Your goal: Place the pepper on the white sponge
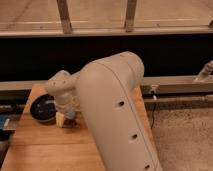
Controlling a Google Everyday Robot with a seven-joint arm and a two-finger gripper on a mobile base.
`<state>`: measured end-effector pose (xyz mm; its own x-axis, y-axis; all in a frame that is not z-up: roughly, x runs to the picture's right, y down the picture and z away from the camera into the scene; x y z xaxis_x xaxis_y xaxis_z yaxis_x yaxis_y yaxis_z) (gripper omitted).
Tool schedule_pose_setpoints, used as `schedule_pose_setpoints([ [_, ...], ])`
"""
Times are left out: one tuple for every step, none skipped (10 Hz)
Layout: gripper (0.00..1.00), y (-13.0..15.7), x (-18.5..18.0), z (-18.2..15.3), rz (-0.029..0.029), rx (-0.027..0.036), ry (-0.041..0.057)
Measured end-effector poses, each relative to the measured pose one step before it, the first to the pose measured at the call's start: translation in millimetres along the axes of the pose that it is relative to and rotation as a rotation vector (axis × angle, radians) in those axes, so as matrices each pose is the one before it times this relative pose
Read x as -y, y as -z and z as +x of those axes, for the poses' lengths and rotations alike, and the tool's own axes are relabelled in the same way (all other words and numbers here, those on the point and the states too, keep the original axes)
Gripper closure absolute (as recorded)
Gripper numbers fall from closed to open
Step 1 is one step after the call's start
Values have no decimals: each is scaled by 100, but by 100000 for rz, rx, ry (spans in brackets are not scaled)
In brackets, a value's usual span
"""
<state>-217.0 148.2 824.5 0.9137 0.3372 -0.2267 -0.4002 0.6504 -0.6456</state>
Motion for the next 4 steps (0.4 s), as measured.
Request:
schedule_pose_setpoints([
  [20, 738, 1019, 258, 1127, 1707, -3155],
  [20, 922, 1897, 589, 1791, 2172, -4981],
  [20, 727, 1564, 630, 1066, 1690, -4585],
  [20, 1100, 2542, 1356, 1591, 2362, -8085],
])
